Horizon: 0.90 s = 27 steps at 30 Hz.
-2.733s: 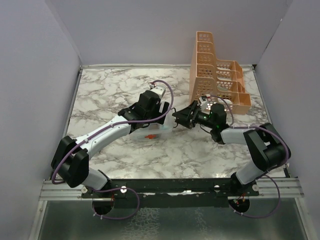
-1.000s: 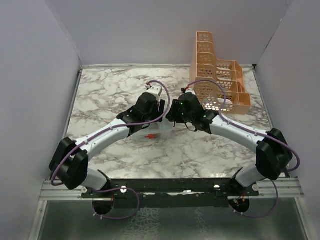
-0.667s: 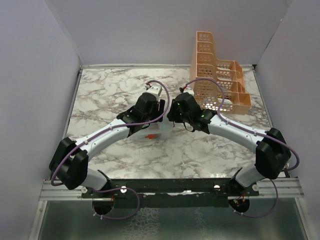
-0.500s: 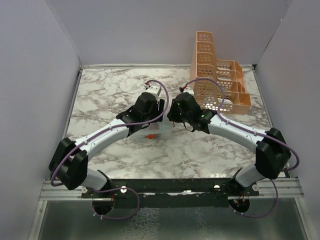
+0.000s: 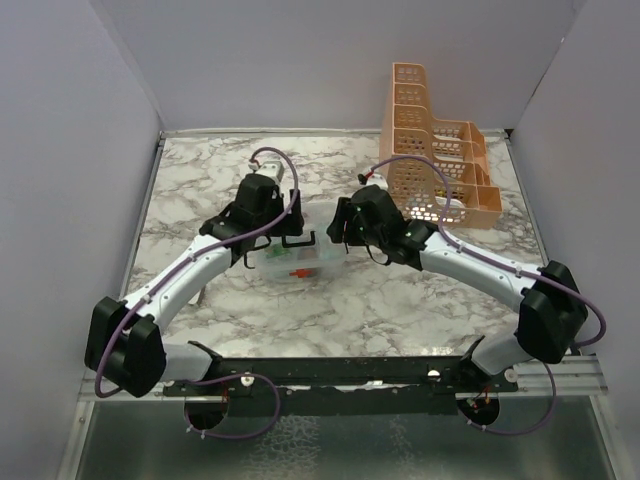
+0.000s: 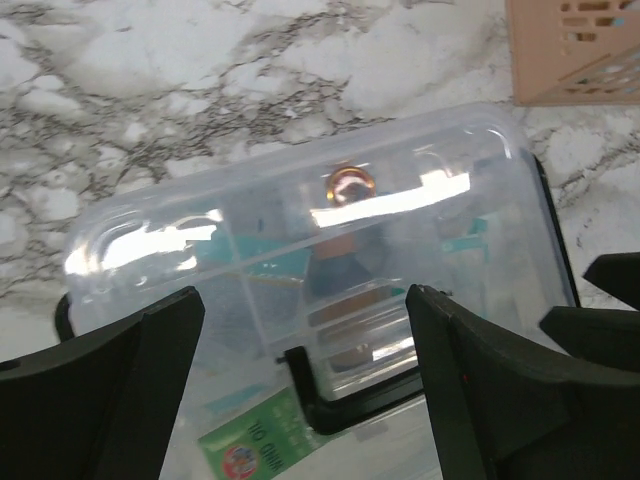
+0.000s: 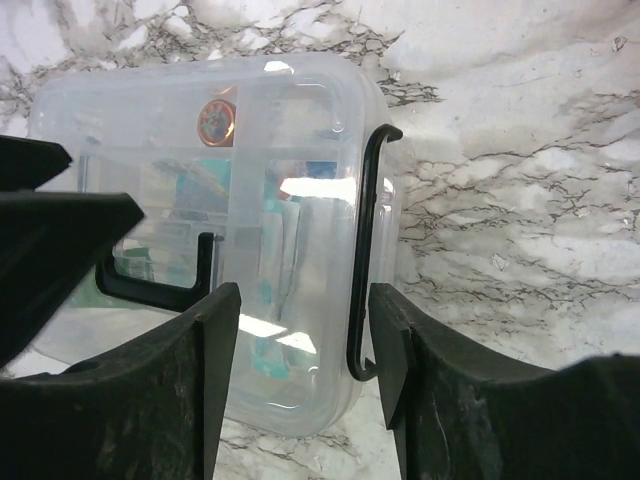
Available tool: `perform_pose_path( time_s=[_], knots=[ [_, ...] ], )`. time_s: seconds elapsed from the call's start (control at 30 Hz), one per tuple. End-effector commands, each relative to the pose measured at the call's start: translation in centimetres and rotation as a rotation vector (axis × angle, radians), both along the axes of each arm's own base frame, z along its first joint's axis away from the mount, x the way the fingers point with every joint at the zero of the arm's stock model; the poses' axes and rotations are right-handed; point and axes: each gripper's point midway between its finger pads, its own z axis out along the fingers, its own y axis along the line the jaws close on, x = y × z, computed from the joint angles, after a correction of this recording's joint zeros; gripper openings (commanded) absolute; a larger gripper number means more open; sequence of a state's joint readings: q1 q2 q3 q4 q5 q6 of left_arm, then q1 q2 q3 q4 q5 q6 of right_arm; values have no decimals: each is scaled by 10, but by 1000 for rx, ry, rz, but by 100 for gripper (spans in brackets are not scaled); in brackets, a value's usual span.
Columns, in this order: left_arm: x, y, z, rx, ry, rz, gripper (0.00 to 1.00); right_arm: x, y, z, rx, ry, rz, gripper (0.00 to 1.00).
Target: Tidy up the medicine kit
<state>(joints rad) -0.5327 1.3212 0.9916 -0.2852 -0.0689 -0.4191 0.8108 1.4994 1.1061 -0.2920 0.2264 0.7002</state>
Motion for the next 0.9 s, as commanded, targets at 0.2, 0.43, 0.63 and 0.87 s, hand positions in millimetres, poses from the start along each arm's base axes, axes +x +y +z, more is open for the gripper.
perform_pose_path(
  time_s=[0.2, 0.43, 0.63, 0.87],
  knots=[
    [4, 88, 20, -48, -25, 295, 99, -1, 3, 29, 22, -48, 23, 59],
    [1, 117, 12, -308, 2, 330, 99, -3, 4, 29, 25, -48, 41, 59],
    [-4, 119, -6, -530, 46, 314, 99, 6, -1, 29, -55, -83, 43, 61],
    [-19, 109, -25, -651, 92, 272, 99, 12, 4, 35, -99, -110, 84, 67]
  ],
)
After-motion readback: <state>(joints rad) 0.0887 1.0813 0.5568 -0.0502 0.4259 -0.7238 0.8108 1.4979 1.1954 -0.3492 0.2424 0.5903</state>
